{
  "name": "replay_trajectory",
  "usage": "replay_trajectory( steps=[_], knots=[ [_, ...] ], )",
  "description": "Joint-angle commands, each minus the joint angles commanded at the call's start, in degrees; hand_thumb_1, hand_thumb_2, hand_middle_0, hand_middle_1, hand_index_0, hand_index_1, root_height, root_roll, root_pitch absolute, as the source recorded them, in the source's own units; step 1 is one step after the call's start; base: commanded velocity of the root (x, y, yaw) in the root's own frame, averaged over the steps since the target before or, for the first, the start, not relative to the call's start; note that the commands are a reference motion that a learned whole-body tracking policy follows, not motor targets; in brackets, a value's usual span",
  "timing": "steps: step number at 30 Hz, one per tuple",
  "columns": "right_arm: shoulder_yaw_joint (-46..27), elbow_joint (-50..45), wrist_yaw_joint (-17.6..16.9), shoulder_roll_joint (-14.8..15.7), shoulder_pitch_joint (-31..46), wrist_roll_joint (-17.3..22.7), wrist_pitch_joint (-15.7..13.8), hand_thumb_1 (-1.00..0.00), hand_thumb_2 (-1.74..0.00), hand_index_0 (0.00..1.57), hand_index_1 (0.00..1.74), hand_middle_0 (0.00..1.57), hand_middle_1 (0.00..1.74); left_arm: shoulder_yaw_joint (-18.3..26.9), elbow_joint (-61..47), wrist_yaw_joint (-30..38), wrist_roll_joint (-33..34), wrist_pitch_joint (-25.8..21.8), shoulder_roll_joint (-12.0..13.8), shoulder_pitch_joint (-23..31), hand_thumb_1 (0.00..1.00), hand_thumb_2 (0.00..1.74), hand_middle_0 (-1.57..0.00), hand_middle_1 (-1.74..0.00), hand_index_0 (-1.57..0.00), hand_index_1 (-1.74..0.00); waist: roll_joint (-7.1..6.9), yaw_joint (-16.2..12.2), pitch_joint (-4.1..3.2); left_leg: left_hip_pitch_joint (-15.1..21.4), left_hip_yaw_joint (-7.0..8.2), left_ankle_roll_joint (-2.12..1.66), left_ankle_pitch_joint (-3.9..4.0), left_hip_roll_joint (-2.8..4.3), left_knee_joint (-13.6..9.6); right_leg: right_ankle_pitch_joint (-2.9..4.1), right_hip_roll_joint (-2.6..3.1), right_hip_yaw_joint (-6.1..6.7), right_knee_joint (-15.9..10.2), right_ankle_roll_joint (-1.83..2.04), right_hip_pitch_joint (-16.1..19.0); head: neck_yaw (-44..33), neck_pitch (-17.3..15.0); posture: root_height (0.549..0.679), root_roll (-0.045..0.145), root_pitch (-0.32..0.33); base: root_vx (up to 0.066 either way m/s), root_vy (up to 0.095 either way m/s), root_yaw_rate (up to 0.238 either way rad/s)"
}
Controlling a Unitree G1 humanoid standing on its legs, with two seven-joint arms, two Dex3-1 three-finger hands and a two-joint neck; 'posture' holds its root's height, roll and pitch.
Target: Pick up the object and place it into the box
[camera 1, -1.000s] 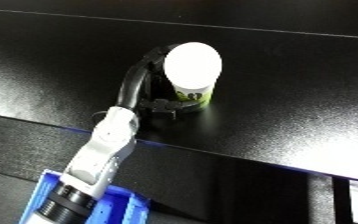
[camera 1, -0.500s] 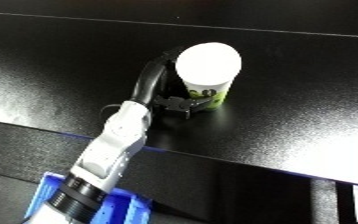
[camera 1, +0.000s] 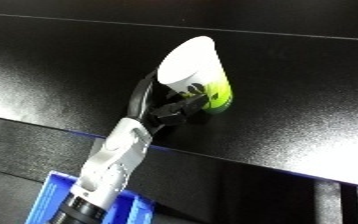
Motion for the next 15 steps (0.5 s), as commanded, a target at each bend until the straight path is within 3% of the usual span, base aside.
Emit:
replay_trajectory(
  steps=[8,15],
  knots=[
    [-2.2,-0.6,0.4,-0.9,3.4,1.5,-2.0,0.0,0.0,0.0,0.0,0.0,0.0,7.8,-10.7,5.7,6.3,-4.9,5.6,7.2,1.0,1.74,-1.57,-1.74,-1.57,-1.74,0.81,2.7,-0.21,0.4,-1.55,-0.32,0.88,-1.1,-1.6,-0.32,-0.63,-1.16,-0.4,-0.46,0.9,2.3,0.8,0.627,0.042,-0.056,-0.04,-0.014,0.144],
    [-4.1,-0.3,0.9,-1.5,5.2,2.1,-3.1,0.0,0.0,0.0,0.0,0.0,0.0,15.4,-12.0,11.8,10.0,-7.8,10.9,12.4,1.0,1.74,-1.57,-1.74,-1.57,-1.74,1.51,4.6,-0.46,0.6,-2.37,-0.7,1.9,-1.81,-2.8,-0.67,-1.1,-2.17,-0.7,-0.82,1.6,0.9,0.4,0.628,0.052,-0.056,-0.037,-0.009,0.129]
  ],
)
